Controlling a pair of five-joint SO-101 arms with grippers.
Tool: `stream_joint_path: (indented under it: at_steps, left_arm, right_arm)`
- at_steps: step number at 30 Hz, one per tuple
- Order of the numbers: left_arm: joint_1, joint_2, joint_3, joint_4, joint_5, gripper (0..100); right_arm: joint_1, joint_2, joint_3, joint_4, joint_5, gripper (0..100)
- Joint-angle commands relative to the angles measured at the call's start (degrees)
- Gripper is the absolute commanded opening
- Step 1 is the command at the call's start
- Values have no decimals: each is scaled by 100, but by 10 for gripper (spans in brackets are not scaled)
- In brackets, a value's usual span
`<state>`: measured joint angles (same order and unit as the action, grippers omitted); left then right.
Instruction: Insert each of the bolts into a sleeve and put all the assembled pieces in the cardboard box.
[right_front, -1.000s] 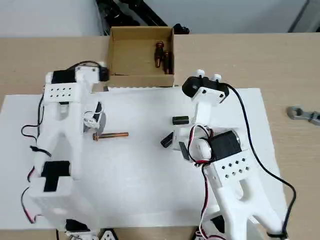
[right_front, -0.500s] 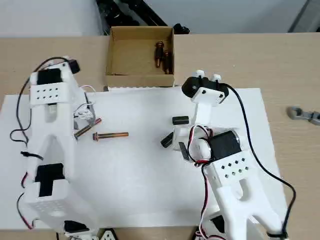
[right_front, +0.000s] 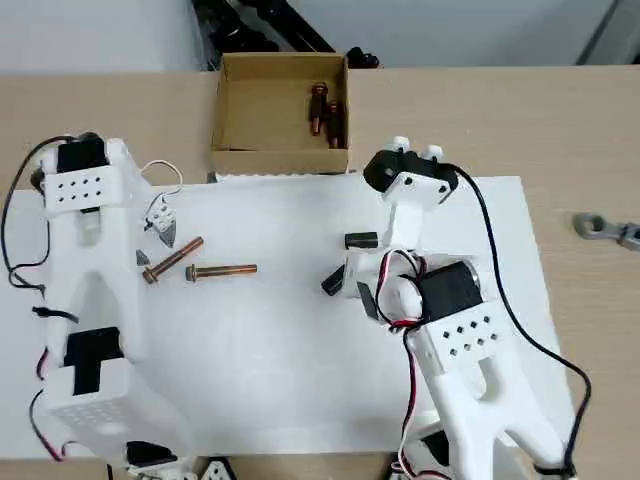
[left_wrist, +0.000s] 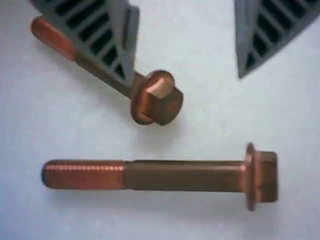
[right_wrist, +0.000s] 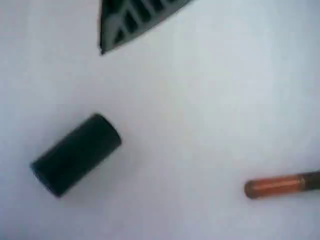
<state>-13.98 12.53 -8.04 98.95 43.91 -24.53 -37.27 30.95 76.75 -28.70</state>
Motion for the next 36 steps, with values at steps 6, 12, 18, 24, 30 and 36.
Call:
stream_joint_path:
  at_steps: [6, 12, 18, 24, 30, 36]
  left_arm:
    - [976, -176, -215, 53, 536, 131]
    - [1125, 949, -215, 62, 580, 130]
    - [1073, 1705, -391, 35, 580, 127]
    - [1037, 1855, -382, 9, 580, 127]
    - [1055, 2066, -365, -185, 580, 139]
    - [1020, 1873, -400, -141, 1002, 233]
  right_arm:
    - [-13, -66, -26, -259, -9, 158]
    - [-13, -66, -18, -242, -9, 158]
    - [4, 251, -18, -127, 0, 158]
    - [4, 602, -62, -145, -9, 158]
    - [-13, 611, -62, -470, 9, 158]
    - [-4, 655, -62, -514, 158, 158]
